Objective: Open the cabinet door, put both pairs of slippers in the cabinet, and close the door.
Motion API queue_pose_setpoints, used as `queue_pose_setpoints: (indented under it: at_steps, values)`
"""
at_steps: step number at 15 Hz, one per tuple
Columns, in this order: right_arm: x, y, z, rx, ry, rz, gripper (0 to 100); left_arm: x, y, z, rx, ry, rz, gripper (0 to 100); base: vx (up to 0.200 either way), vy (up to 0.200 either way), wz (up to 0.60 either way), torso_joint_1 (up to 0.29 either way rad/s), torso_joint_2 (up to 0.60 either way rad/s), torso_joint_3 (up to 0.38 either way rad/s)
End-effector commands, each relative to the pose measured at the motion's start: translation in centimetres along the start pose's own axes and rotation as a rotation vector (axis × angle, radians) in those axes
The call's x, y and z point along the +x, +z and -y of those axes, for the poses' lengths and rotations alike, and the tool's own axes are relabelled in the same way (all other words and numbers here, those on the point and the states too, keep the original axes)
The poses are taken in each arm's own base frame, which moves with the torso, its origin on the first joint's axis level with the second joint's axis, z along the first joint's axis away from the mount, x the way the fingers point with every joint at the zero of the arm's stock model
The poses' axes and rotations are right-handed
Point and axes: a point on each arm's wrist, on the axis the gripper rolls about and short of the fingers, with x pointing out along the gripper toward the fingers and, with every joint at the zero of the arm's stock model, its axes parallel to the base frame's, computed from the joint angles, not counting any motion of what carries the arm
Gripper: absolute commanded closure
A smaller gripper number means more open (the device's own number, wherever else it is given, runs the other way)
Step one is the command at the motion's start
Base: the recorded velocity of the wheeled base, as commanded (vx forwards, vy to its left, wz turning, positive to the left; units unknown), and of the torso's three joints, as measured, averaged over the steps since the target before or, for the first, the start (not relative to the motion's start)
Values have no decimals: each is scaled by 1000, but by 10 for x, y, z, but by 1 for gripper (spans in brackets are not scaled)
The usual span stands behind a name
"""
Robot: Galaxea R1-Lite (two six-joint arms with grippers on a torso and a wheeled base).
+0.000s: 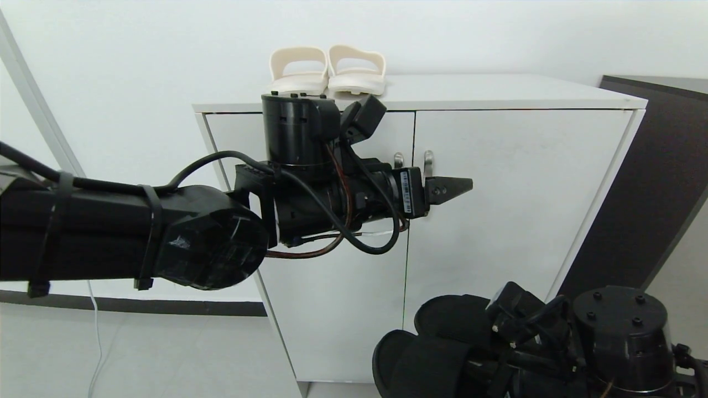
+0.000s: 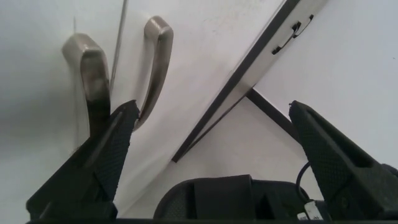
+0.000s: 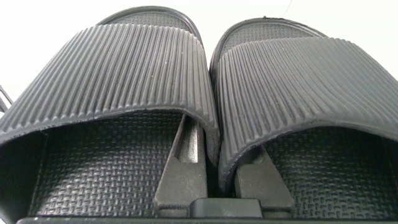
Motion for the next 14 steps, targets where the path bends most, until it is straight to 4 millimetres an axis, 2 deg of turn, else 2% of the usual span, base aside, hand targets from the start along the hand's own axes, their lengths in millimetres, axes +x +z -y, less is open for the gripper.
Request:
queue_pose_setpoints:
  at_steps: [1, 4, 11, 12, 14]
  values:
    - [0, 1, 0, -2, 2, 3, 100, 4, -4, -4, -4, 10, -11, 0, 0, 0, 0, 0, 0, 0]
    - [0, 1, -1, -3, 5, 3, 100, 13, -5, -7, -4, 9, -9, 0, 0, 0, 0, 0, 0, 0]
    - [2, -1, -5, -10, 22, -8, 100, 23, 3, 0, 3, -19, -2, 0, 0, 0, 0, 0, 0, 0]
    - [2, -1, -5, -9, 23, -8, 100, 23, 3, 0, 2, -19, -4, 100, 0, 0, 0, 0, 0, 0]
    - [2, -1, -5, -10, 25, -8, 100, 23, 2, 0, 0, -18, -5, 100, 0, 0, 0, 0, 0, 0]
